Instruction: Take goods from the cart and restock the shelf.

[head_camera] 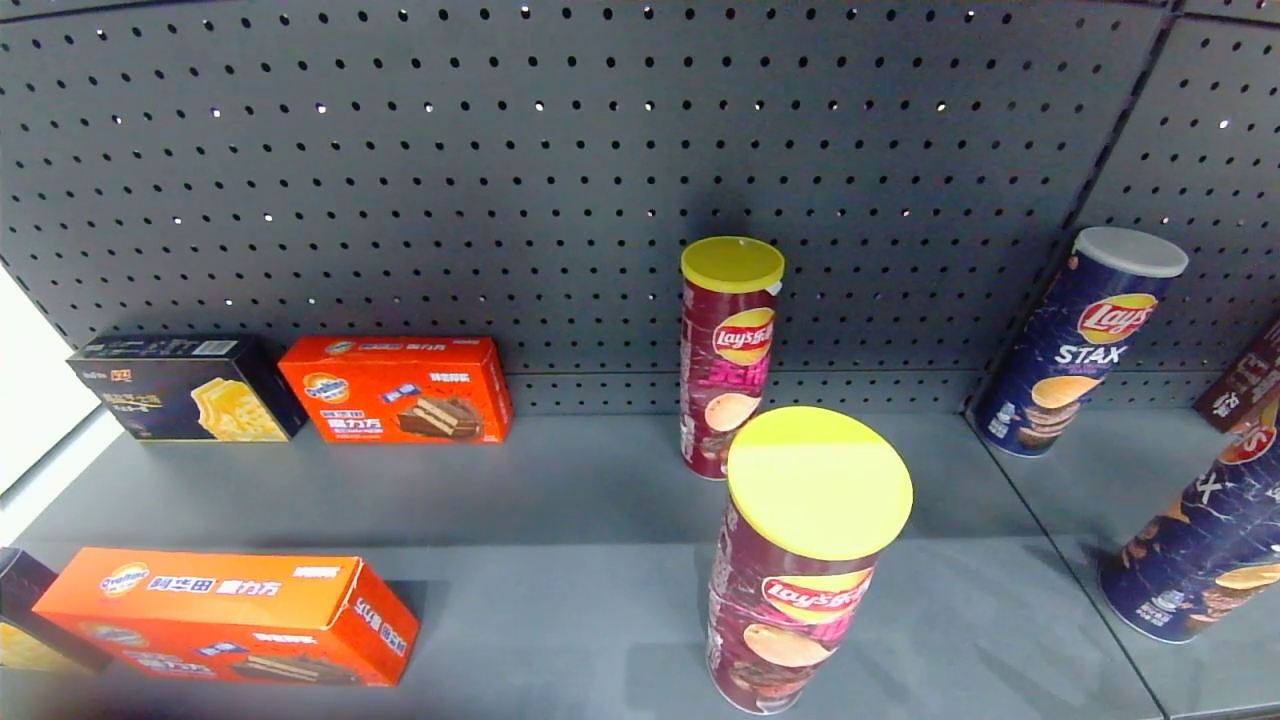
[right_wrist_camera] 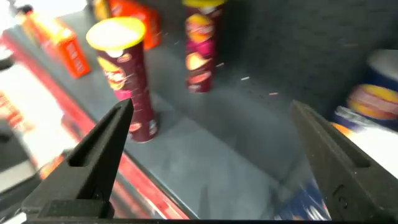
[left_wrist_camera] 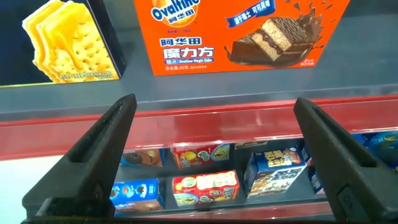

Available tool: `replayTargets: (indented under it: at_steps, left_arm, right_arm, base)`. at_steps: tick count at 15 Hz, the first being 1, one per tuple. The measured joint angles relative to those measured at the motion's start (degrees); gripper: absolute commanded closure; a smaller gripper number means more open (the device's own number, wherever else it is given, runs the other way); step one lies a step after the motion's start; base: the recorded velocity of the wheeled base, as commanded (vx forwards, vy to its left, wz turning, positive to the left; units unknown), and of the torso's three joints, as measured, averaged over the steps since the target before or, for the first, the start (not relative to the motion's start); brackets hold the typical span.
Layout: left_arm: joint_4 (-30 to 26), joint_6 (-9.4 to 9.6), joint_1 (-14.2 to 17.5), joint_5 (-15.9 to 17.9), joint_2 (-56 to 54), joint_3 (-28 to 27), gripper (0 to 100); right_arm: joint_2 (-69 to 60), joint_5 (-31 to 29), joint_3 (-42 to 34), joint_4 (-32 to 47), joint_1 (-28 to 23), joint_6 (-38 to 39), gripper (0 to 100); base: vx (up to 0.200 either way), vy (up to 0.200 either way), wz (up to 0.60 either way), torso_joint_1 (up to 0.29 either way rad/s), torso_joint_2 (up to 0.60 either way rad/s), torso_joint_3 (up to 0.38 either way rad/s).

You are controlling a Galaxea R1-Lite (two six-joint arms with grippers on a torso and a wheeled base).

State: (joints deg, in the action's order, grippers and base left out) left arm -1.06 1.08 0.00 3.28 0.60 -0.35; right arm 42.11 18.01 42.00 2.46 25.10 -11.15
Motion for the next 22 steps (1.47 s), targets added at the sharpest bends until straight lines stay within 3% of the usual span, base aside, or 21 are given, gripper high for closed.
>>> replayTargets:
  at_steps: [3, 14, 22]
  left_arm:
    - [0.0, 0.00, 0.0, 0.0, 0.0, 0.0, 0]
    - [0.0, 0.06, 0.0, 0.0, 0.0, 0.0, 0]
    - [0.0, 0.13, 0.0, 0.0, 0.1, 0.0, 0]
  right_arm:
    - [5.4, 0.3, 0.7, -3.4, 2.9, -0.2, 0]
    - [15.2, -1.8, -3.4, -3.3, 15.8, -0.5, 0]
    - [23.0, -5.5, -6.6, -4.2, 18.4, -0.5, 0]
  base:
    - [0.000, 0.000, 0.00, 0.000, 0.00, 0.000]
    - [0.000, 0.000, 0.00, 0.000, 0.00, 0.000]
    - [0.000, 0.000, 0.00, 0.000, 0.00, 0.000]
